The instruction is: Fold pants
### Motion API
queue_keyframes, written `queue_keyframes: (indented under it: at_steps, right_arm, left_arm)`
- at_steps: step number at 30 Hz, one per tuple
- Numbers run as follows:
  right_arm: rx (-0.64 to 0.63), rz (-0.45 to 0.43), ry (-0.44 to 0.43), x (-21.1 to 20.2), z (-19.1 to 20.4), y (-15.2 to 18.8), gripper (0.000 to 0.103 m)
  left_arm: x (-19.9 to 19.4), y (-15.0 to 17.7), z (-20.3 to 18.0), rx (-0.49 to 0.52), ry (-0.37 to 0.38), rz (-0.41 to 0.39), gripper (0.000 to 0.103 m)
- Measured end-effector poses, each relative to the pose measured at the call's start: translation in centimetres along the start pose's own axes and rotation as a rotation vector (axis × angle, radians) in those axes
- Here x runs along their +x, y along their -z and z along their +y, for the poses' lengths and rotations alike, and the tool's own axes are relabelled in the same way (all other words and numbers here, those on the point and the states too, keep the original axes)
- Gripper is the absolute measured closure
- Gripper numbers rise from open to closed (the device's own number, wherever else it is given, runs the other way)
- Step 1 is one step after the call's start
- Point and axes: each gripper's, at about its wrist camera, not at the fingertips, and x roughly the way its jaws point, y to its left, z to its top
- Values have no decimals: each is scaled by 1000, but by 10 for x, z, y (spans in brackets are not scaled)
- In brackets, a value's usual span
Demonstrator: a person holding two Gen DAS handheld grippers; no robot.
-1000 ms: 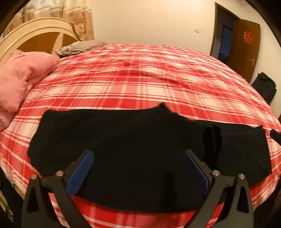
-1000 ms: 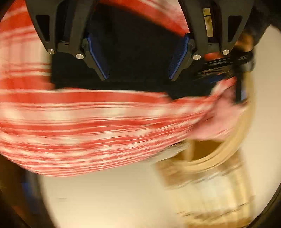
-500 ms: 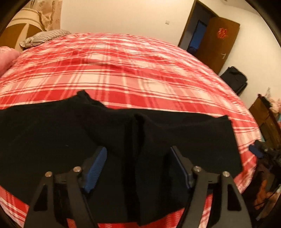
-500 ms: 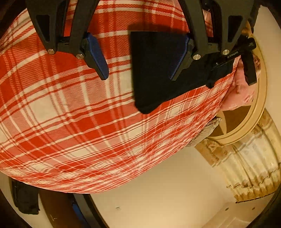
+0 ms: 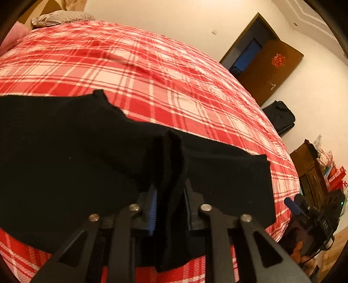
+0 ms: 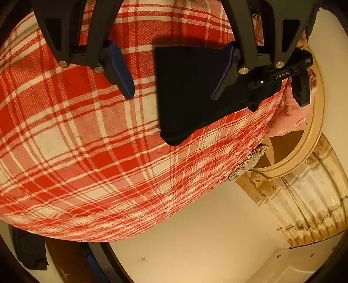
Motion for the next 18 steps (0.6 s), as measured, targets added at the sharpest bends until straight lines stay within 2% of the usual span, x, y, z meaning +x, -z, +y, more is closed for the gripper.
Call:
queue_keyframes:
  at_steps: [6,12,16,18]
  right_arm:
    - [-20,8,-19,-1,5,3,31]
    - [-36,5,-32,-5,9,5,31]
    - [-55,12,-44,-7,16,9,31]
    - [-81,14,-55,-8,22,11,37]
  left_arm:
    - [-2,0,-21,84,-81,-14,91]
    - [-8,-9,-47,187,-139,-43,91]
    - [-13,-16,-61,225,-145,-62,91]
    - [-15,-19,-64,224,-133,-65,91]
